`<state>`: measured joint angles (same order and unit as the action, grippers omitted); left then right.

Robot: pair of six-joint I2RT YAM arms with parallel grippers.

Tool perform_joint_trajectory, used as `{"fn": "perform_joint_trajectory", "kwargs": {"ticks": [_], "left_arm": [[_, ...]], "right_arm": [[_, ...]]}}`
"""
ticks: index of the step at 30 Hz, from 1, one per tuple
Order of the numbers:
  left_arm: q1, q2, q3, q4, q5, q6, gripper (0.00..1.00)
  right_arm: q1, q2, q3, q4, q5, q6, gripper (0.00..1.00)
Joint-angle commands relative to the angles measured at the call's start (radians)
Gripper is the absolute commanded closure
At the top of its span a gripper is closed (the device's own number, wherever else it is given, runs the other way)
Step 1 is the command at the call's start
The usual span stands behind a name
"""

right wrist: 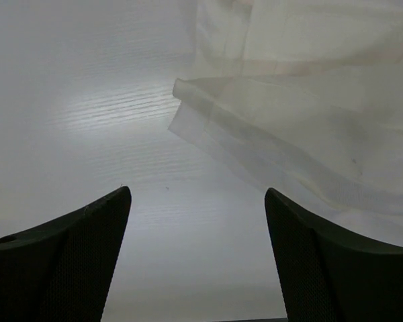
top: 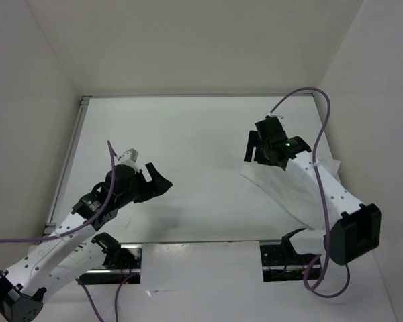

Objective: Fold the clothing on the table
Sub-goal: Move the skirt to the center of the board

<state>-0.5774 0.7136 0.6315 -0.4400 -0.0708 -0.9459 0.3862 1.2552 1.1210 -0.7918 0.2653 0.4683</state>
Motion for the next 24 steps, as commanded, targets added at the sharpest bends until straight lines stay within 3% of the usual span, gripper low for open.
{"fn": "perform_joint_trajectory", "kwargs": {"ticks": [1, 10, 15, 17, 19, 20, 22, 24], "left_arm": [[0.007, -0.008, 0.002, 0.043, 0.025, 0.001, 0.03], [0.016, -0.095, -0.016, -0.031, 0.013, -0.008, 0.03], [0.016, -0.135, -0.035, -0.031, 0.003, -0.019, 0.03], [0.016, -0.135, -0.035, -0.022, 0.003, -0.019, 0.03], [0.016, -0.115, -0.035, -0.022, 0.003, -0.008, 0.03], [0.016, -0.115, -0.035, -0.022, 0.003, -0.008, 0.03], [0.025, -0.106, -0.026, -0.012, 0.012, 0.010, 0.03], [0.025, -0.106, -0.026, -0.012, 0.012, 0.010, 0.03]], "right_arm": [[-0.003, 0.099, 0.048, 0.031, 0.075, -0.051, 0.15], [0.010, 0.306, 0.120, 0.089, 0.276, -0.053, 0.22], [0.020, 0.401, 0.120, 0.114, 0.299, -0.053, 0.25], [0.020, 0.457, 0.120, 0.114, 0.299, -0.053, 0.34], [0.020, 0.484, 0.141, 0.114, 0.285, -0.053, 0.49], [0.029, 0.496, 0.151, 0.114, 0.276, -0.053, 0.72], [0.070, 0.469, 0.189, 0.067, 0.290, -0.053, 0.97], [0.130, 0.405, 0.232, 0.027, 0.316, -0.053, 1.00]]}}
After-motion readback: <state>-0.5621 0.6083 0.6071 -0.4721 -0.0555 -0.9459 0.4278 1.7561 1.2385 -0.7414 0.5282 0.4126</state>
